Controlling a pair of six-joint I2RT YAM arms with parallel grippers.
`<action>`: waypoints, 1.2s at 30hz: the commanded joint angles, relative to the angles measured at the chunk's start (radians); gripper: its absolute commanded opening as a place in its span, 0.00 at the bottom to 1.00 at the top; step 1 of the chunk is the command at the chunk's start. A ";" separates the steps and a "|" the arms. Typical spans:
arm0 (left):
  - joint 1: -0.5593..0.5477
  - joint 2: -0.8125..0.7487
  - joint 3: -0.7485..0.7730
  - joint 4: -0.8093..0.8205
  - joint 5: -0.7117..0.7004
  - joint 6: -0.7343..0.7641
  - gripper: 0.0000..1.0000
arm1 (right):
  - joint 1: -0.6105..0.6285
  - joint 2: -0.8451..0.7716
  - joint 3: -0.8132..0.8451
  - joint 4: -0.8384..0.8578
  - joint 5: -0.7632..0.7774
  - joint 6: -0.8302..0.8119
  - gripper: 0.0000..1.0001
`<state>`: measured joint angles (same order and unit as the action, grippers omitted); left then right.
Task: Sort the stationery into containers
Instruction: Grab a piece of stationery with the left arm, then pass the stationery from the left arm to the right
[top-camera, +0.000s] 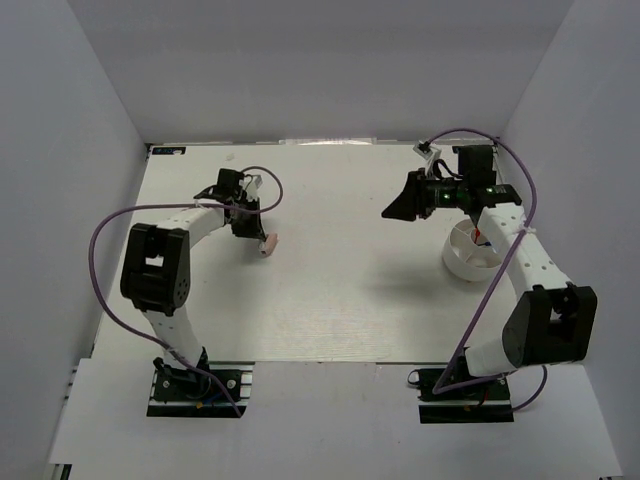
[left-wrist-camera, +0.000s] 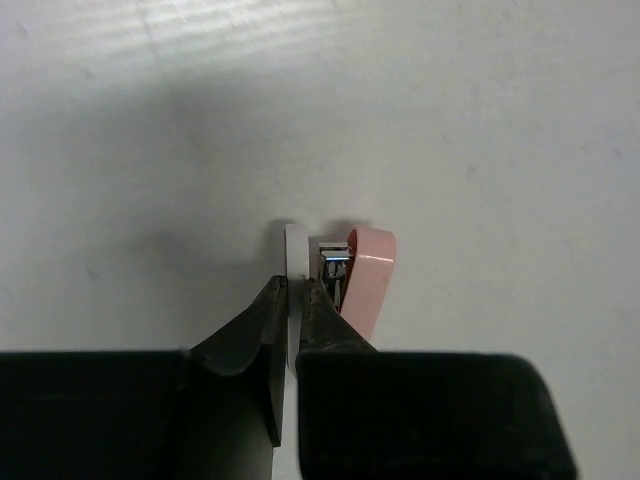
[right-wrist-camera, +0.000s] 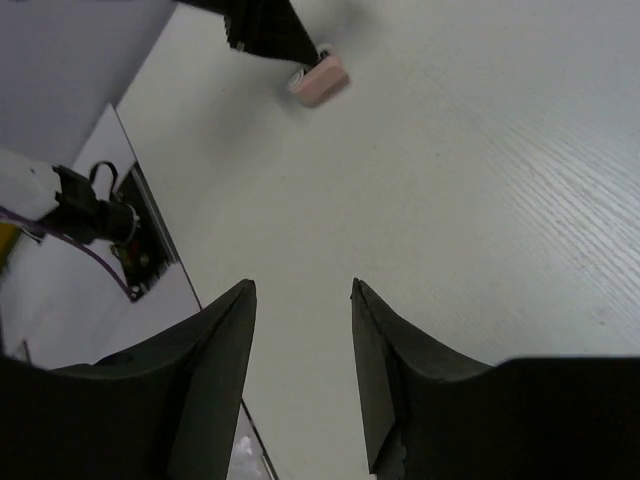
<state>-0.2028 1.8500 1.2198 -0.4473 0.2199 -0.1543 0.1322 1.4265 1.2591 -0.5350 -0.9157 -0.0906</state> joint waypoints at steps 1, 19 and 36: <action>0.000 -0.170 -0.052 0.037 0.133 -0.071 0.00 | 0.038 0.024 -0.035 0.404 0.012 0.478 0.49; -0.021 -0.354 -0.057 0.104 0.162 -0.248 0.00 | 0.406 0.370 0.166 0.649 0.267 0.856 0.63; -0.021 -0.391 -0.062 0.121 0.254 -0.266 0.00 | 0.501 0.506 0.238 0.656 0.282 0.822 0.71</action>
<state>-0.2192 1.5108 1.1473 -0.3569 0.4343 -0.4061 0.6296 1.9392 1.4849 0.0830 -0.6384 0.7494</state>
